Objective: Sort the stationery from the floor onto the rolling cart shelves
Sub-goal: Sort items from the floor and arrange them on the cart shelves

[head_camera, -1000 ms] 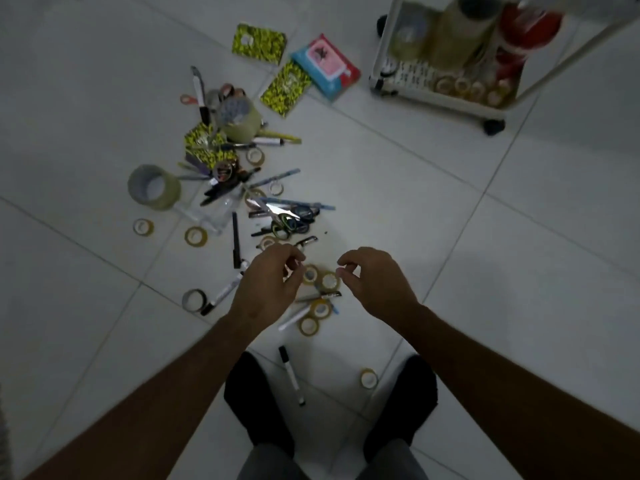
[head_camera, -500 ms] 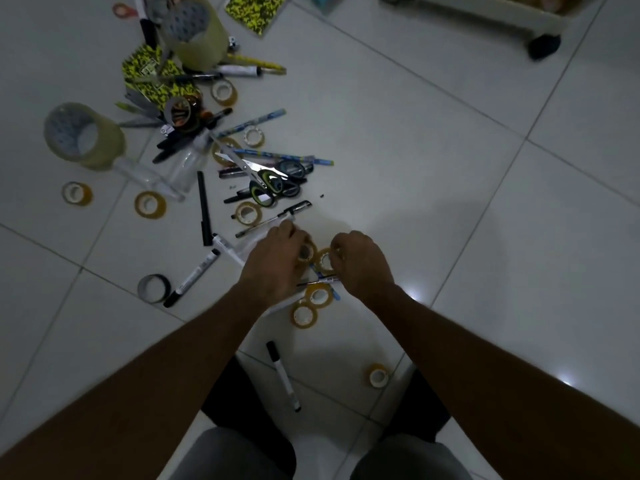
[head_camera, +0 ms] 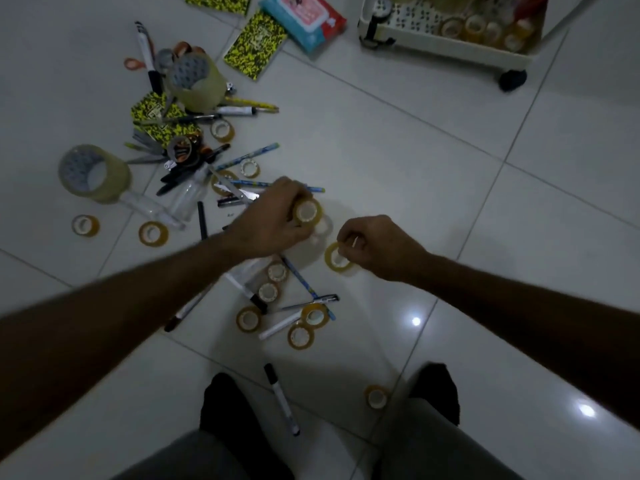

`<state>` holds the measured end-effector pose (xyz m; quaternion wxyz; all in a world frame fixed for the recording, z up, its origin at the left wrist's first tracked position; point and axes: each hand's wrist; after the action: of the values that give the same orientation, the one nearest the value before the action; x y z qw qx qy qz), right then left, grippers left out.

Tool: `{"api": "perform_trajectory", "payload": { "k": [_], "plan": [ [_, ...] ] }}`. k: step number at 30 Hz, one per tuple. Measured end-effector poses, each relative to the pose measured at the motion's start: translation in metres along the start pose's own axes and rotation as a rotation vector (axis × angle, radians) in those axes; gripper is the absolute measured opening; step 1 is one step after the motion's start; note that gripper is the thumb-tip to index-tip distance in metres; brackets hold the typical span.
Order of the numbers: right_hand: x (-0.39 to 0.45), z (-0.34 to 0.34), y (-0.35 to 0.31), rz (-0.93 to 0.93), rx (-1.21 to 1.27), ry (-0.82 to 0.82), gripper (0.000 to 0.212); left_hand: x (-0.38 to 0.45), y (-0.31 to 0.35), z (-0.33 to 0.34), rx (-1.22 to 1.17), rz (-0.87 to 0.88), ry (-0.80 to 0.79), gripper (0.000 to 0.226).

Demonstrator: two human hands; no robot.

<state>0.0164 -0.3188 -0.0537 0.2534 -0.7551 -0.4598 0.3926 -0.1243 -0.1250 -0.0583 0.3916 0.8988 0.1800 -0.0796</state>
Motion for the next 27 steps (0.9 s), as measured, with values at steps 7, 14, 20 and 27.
{"api": "perform_trajectory", "payload": {
  "k": [7,14,20,27],
  "plan": [
    [-0.042,0.050,0.000,-0.224,-0.036,-0.222,0.017,-0.023,0.000,-0.020,0.073,0.074,-0.152,0.045],
    [-0.054,0.105,0.030,-0.301,-0.079,-0.165,0.026,-0.023,-0.009,-0.004,0.133,0.195,-0.147,0.047],
    [-0.055,0.124,0.036,-0.366,-0.155,-0.048,0.021,-0.018,-0.013,-0.009,0.184,0.194,-0.142,0.050],
    [-0.050,0.121,0.036,-0.419,-0.149,0.005,0.019,-0.017,-0.003,-0.009,0.225,0.195,-0.128,0.052]
  ]
}}
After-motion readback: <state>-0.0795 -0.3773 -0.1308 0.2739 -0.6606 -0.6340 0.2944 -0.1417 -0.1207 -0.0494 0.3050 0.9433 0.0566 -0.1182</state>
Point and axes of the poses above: each hand's wrist, its own x-axis towards the middle knuckle, its own z-axis out of the palm, y = z × x, and after that the axes turned 4 degrees about x, right-handed
